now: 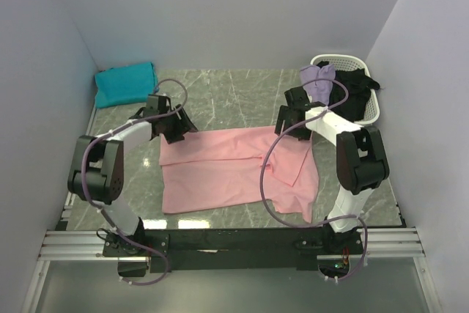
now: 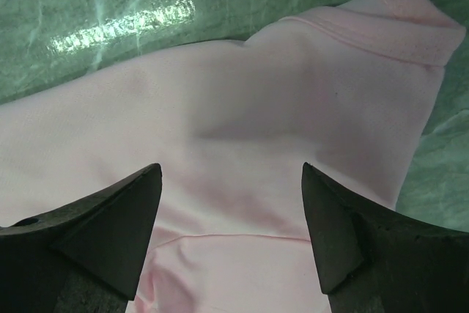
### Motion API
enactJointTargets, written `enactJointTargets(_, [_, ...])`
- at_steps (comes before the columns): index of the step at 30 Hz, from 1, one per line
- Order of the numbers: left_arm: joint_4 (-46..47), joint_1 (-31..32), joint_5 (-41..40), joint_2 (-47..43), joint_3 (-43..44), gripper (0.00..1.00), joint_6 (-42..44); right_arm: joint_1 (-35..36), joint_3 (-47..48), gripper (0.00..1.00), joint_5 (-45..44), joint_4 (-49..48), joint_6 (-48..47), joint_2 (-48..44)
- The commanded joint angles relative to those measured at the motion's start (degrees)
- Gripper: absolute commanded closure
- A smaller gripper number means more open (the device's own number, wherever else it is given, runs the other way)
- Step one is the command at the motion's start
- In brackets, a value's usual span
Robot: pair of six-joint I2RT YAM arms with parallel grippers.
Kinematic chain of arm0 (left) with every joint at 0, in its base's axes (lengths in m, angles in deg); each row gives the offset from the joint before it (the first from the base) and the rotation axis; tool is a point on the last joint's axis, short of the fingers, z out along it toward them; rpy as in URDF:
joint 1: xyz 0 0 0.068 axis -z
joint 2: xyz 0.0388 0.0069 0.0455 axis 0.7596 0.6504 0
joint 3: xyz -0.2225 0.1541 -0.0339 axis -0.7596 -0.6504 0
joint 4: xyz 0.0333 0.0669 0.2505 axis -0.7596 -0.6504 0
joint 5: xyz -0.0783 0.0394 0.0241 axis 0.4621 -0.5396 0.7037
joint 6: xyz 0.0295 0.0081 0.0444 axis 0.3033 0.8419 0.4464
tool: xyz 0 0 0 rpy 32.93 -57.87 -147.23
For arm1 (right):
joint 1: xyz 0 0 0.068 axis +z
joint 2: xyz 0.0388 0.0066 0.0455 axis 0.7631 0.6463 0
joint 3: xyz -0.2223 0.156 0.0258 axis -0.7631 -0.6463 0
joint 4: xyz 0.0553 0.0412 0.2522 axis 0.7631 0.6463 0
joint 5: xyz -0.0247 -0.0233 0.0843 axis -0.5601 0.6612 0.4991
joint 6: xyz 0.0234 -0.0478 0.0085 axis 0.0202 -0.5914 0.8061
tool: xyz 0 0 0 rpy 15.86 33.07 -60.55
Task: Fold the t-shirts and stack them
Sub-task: Fold the tshirt
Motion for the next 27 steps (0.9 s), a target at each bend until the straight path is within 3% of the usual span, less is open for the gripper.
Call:
enactJointTargets(1, [1.85,1.66,0.83,3.67,2.86,0.31,-0.79,-1.65,3.39,0.17,4.67,-2.14,-0.06,1.74])
enactJointTargets(8, [-2.98,1.75,-5.85,10.71,7.51,0.33,0.70,-3.85,7.69,0.16,8.29,-1.09,1.09,8.15])
enactJointTargets(16, [-10.97,0.88,-15.87,17.47,16.21,0.30,3.51,-5.00,19.81,0.16,13.91,4.44,0.39,17.55])
enactJointTargets(24, [-11.51,-5.89,-14.13,21.96,23.16,0.24,6.76,-5.00,31.94,0.16,15.85,7.52,-0.58,25.02])
enactJointTargets(27, [-12.57,-7.38,-14.56,22.67,25.54,0.22,7.38,-5.00,32.48,0.16,14.62,7.62,-1.36,24.51])
